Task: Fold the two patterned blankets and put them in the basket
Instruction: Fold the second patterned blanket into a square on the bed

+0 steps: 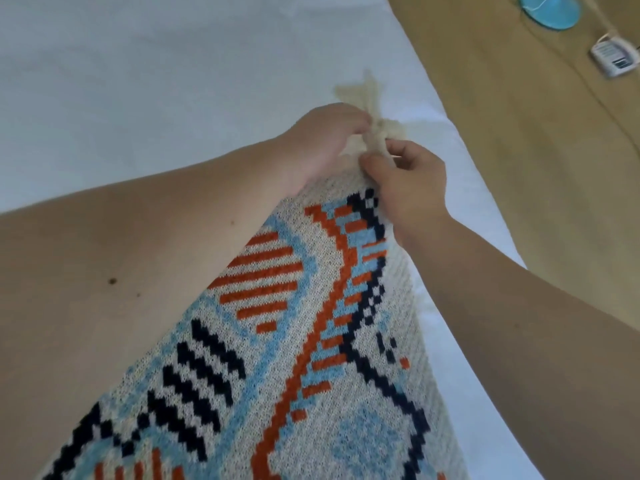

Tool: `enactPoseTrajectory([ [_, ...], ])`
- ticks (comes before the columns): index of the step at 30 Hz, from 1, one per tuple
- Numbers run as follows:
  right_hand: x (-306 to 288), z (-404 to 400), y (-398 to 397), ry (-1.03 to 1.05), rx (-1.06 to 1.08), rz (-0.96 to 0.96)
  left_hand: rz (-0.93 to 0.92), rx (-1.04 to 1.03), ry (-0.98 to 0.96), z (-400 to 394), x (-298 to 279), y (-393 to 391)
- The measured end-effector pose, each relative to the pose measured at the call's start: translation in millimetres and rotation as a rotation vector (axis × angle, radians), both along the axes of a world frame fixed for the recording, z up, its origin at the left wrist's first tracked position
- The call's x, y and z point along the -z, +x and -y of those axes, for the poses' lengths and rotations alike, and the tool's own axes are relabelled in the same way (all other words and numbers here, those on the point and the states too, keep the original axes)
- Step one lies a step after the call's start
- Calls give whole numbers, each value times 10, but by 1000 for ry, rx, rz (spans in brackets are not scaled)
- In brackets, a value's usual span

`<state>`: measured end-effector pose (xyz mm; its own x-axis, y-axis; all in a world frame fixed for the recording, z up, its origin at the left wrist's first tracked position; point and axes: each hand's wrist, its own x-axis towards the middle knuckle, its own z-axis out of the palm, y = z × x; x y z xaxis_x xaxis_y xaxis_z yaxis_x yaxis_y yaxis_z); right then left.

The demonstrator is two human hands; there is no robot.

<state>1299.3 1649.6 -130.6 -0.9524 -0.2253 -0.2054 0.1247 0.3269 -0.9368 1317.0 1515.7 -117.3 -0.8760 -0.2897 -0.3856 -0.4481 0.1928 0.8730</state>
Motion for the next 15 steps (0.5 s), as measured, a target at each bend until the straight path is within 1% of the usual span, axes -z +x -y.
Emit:
enactPoseTrajectory([
  [2, 44, -32, -44, 109, 38, -59, -41, 214, -343, 27, 86, 211],
  [3, 76, -43, -56, 164, 45, -80, -30, 302, -509, 50, 147, 347],
  [4, 118, -50, -62, 218, 41, -87, -9, 353, -631, 86, 217, 463],
  [5, 163, -51, -63, 259, 28, -89, 10, 363, -697, 117, 270, 582],
  [6, 196, -40, -48, 287, 7, -87, 25, 343, -709, 169, 360, 610],
  [9, 263, 4, -3, 301, -61, -78, 27, 216, -595, 278, 408, 669],
  [13, 253, 3, -52, 276, 3, -35, 32, 181, -657, 395, 358, 656],
  [15, 263, 10, -50, 261, -33, -17, 67, 187, -678, 413, 366, 660],
])
